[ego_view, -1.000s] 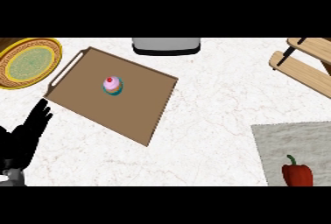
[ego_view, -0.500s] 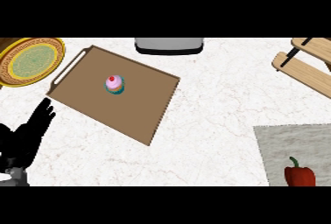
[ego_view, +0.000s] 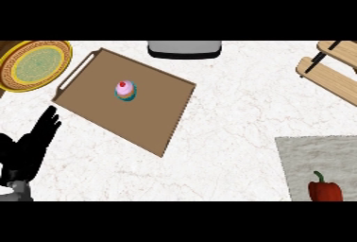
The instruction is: Pick the tomato from the placemat and place it in the tiered shelf
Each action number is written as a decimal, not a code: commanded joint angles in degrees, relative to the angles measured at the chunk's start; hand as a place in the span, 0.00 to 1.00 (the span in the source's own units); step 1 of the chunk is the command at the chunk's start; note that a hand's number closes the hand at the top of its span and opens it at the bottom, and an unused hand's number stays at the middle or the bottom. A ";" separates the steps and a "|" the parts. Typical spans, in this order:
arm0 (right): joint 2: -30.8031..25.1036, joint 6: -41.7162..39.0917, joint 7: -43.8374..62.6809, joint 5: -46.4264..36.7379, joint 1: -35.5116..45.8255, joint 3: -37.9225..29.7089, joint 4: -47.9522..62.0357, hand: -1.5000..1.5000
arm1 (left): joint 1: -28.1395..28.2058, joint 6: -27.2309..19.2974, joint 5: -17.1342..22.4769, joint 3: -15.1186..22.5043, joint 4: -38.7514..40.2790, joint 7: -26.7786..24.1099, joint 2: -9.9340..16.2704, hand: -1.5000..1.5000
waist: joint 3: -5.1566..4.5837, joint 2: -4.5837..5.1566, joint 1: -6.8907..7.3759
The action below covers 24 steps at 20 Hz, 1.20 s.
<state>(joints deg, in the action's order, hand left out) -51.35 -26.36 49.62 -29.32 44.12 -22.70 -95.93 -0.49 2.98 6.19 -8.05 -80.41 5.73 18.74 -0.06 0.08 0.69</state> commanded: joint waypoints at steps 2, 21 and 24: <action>-2.17 2.11 -5.44 -2.39 -0.48 -0.05 7.72 1.00 | -0.40 -1.83 -1.10 1.08 -2.34 2.92 -2.23 0.50 | 0.06 -0.03 -0.27; -4.51 19.64 -24.11 -13.51 11.97 3.58 47.86 1.00 | -0.20 -0.02 -2.98 -0.62 -0.24 -0.96 -2.37 0.50 | 0.06 0.30 0.80; -2.69 25.41 -27.31 -15.66 10.07 3.79 53.99 1.00 | -1.78 2.01 -1.59 -2.08 2.88 -1.73 -1.20 0.50 | 0.07 0.51 0.83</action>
<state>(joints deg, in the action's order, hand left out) -54.94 -5.86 25.53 -42.82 52.91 -19.25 -50.21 -1.01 4.11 4.40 -9.31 -80.53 5.72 17.32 0.00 0.37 1.27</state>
